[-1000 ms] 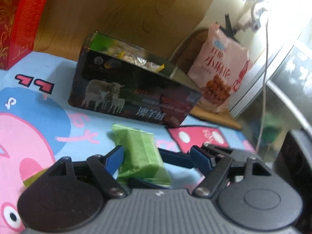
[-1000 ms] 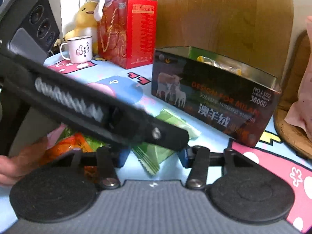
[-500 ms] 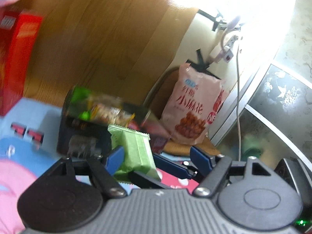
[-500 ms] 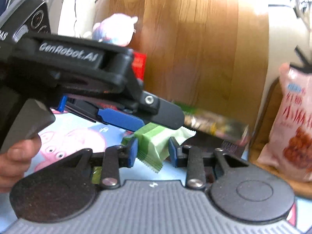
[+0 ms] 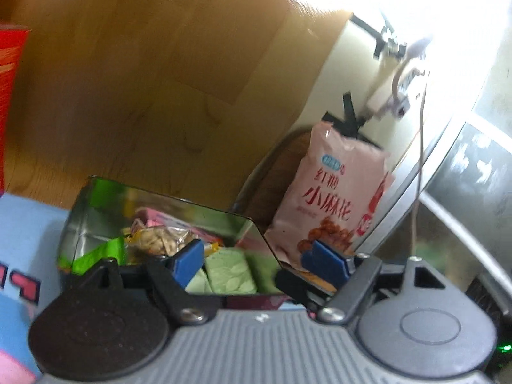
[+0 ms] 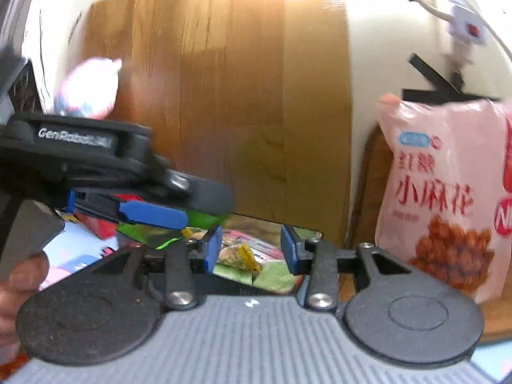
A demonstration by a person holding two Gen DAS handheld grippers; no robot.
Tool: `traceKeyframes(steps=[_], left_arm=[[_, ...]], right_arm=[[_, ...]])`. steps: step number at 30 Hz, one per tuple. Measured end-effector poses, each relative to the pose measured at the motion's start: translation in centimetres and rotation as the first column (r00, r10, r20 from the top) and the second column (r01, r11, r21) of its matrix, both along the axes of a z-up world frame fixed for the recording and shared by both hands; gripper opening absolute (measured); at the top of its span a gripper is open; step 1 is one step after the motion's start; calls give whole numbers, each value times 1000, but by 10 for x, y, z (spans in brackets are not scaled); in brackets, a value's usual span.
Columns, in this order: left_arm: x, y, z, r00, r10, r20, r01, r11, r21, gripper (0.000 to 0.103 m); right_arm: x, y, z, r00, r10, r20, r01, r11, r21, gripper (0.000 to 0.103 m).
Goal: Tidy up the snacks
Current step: 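Move the left gripper back to the orange-red snack bag on the sheet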
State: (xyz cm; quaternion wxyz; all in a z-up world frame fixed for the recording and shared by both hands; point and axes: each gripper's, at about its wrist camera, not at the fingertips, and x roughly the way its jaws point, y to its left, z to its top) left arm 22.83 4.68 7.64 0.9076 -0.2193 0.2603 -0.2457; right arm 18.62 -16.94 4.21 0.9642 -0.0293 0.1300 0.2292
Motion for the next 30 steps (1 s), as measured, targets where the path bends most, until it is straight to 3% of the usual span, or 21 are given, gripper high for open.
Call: traceKeyframes(steps=[3, 8, 14, 23, 28, 30], left_arm=[[-24, 21, -5, 1000, 26, -7, -26, 999, -19, 77], [-78, 53, -19, 997, 79, -25, -79, 997, 7, 78], [-134, 82, -39, 988, 127, -86, -128, 992, -14, 78], [-167, 60, -57, 992, 21, -123, -21, 1000, 1, 78], [-172, 60, -64, 986, 34, -162, -31, 999, 15, 78], [-176, 65, -66, 984, 46, -172, -45, 999, 10, 78]], right_arm=[[-15, -12, -7, 998, 44, -46, -42, 999, 34, 49], [-66, -20, -18, 976, 172, -134, -157, 981, 114, 75], [-117, -4, -26, 948, 276, -158, -258, 958, 124, 93], [-146, 21, -45, 920, 306, -247, -314, 949, 5, 94], [-153, 25, -37, 922, 319, -220, -326, 945, 4, 93], [-156, 32, -29, 924, 337, -179, -349, 936, -40, 93]])
